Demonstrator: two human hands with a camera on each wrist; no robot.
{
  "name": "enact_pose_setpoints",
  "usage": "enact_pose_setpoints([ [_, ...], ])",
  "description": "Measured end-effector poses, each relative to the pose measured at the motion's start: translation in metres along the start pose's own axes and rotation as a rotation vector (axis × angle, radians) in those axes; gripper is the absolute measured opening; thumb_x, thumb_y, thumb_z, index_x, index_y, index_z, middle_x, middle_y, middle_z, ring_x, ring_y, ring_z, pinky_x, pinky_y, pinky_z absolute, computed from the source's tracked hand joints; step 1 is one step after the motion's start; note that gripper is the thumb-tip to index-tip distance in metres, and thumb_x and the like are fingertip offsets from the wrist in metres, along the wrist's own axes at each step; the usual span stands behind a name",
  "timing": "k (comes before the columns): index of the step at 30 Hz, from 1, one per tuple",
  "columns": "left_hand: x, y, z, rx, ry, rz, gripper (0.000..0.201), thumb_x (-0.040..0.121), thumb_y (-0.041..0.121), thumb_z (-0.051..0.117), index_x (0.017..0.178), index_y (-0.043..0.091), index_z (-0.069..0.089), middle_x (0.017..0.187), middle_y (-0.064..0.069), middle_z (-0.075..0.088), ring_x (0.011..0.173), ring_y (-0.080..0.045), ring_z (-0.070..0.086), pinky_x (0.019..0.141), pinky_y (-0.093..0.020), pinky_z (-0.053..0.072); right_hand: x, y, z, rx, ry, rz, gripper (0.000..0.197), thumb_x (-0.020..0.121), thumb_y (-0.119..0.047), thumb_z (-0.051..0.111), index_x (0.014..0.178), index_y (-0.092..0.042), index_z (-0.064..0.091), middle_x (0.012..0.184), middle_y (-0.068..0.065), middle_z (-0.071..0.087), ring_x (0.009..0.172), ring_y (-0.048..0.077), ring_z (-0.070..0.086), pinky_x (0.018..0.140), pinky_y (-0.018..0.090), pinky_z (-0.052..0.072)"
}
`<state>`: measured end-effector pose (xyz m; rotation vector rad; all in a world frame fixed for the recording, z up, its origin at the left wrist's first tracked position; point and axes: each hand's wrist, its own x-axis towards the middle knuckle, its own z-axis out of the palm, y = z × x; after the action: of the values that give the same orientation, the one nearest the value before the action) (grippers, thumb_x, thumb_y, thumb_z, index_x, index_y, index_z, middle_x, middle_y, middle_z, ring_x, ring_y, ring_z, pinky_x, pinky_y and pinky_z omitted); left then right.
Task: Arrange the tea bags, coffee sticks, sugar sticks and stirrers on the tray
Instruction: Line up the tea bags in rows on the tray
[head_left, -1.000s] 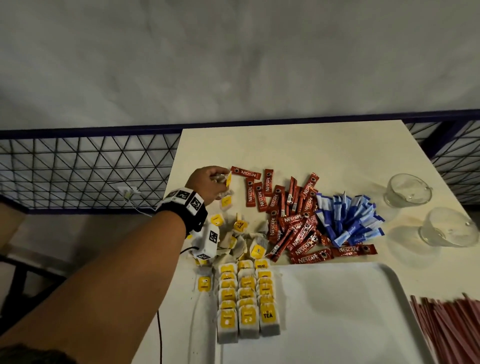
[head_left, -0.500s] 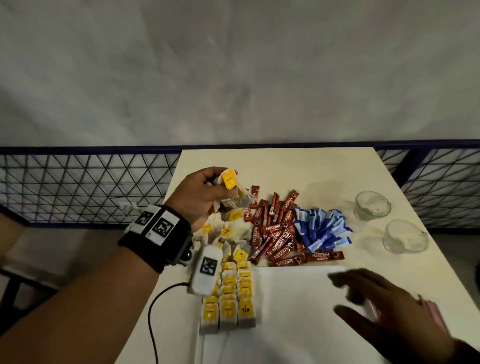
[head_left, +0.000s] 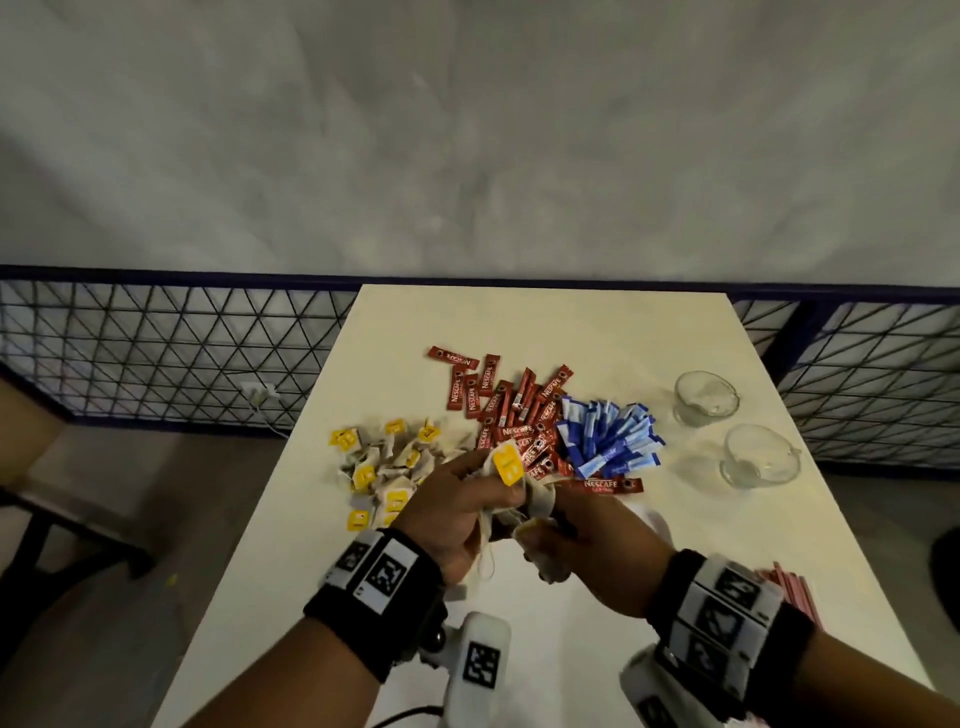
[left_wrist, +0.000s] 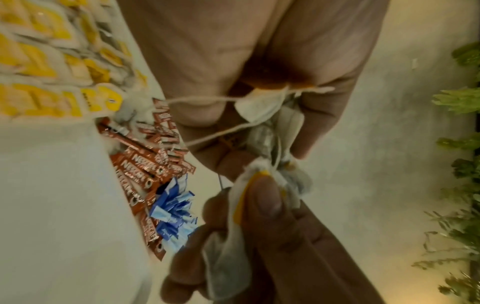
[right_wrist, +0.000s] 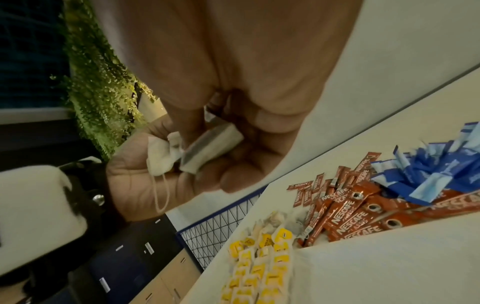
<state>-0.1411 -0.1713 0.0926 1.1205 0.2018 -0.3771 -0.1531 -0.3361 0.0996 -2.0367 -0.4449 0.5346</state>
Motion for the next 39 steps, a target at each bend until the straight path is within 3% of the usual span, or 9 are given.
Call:
enact_pose_setpoints([
  [5,-0.01,-0.021,0.009,-0.108,0.047,0.006,0.019,0.062,-0.011,0.064,0.073,0.004,0.069,0.077,-0.019,0.067,0.071,-0.033,0.066,0.07,-0.041,0.054,-0.005,0.001,-0.014,-0.078,-0.084,0.067,0.01,0.089,-0.023,0.065,0.081,-0.016,0.064,0.066,0.0,0.067,0.057,0.006,0.062,0.063,0.027,0.056],
  [9,-0.01,-0.031,0.009,-0.324,0.259,0.053,0.019,0.076,-0.002,0.055,0.091,0.006,0.065,0.084,-0.016,0.067,0.073,-0.027,0.065,0.072,-0.037,0.052,-0.009,0.007,-0.013,0.004,-0.097,0.051,0.017,0.083,-0.021,0.073,0.099,-0.024,0.067,0.076,0.002,0.073,0.065,0.013,0.068,0.069,0.027,0.057],
  [13,-0.016,-0.032,-0.011,-0.48,0.419,0.119,0.017,0.087,-0.002,0.051,0.092,0.007,0.063,0.083,-0.01,0.069,0.069,-0.02,0.064,0.058,-0.026,0.053,-0.009,0.001,-0.006,0.035,-0.088,-0.004,0.01,0.08,-0.027,0.074,0.079,-0.019,0.068,0.071,0.0,0.072,0.067,0.012,0.069,0.067,0.022,0.054],
  [16,-0.022,-0.026,-0.036,-0.544,0.47,0.143,0.015,0.085,-0.003,0.052,0.089,0.008,0.062,0.079,-0.009,0.07,0.064,-0.018,0.067,0.056,-0.024,0.055,-0.003,0.004,-0.003,-0.107,-0.023,-0.06,0.013,0.072,-0.049,0.073,0.069,-0.037,0.068,0.078,-0.016,0.066,0.075,0.004,0.062,0.072,0.026,0.052],
  [18,-0.029,-0.018,-0.061,-0.552,0.469,0.172,0.016,0.083,-0.003,0.053,0.089,0.009,0.062,0.084,-0.009,0.068,0.066,-0.017,0.067,0.06,-0.025,0.055,0.006,0.004,0.008,-0.219,-0.003,-0.038,0.01,0.076,-0.051,0.07,0.072,-0.042,0.068,0.078,-0.019,0.062,0.075,0.001,0.057,0.07,0.021,0.047],
  [20,-0.034,-0.015,-0.087,-0.548,0.471,0.188,0.017,0.085,-0.003,0.052,0.091,0.01,0.063,0.089,-0.009,0.068,0.069,-0.017,0.068,0.067,-0.027,0.054,0.016,0.005,0.023,-0.291,-0.036,0.011,0.014,0.086,-0.043,0.063,0.089,-0.032,0.071,0.078,-0.018,0.061,0.072,-0.003,0.055,0.067,0.016,0.042],
  [26,-0.048,-0.019,-0.138,-0.478,0.51,0.141,0.02,0.089,-0.004,0.049,0.092,0.01,0.062,0.085,-0.006,0.072,0.07,-0.017,0.07,0.063,-0.026,0.056,0.046,0.022,0.075,-0.404,-0.143,0.196,0.021,0.095,-0.028,0.048,0.108,-0.024,0.065,0.102,-0.001,0.067,0.086,0.013,0.055,0.077,0.023,0.042],
  [31,-0.052,-0.031,-0.163,-0.4,0.512,0.08,0.02,0.089,-0.002,0.048,0.088,0.011,0.062,0.078,-0.003,0.072,0.067,-0.016,0.069,0.063,-0.027,0.053,0.058,0.035,0.104,-0.275,-0.108,0.362,0.019,0.095,-0.022,0.046,0.103,-0.026,0.062,0.089,0.004,0.069,0.082,0.02,0.067,0.076,0.029,0.053],
  [39,-0.052,-0.033,-0.181,-0.35,0.476,0.047,0.018,0.09,0.0,0.048,0.089,0.011,0.061,0.082,-0.005,0.07,0.075,-0.019,0.066,0.063,-0.027,0.053,0.063,0.049,0.122,-0.231,-0.056,0.46,0.023,0.094,-0.016,0.045,0.11,-0.023,0.061,0.095,0.009,0.067,0.086,0.025,0.066,0.08,0.033,0.054],
])
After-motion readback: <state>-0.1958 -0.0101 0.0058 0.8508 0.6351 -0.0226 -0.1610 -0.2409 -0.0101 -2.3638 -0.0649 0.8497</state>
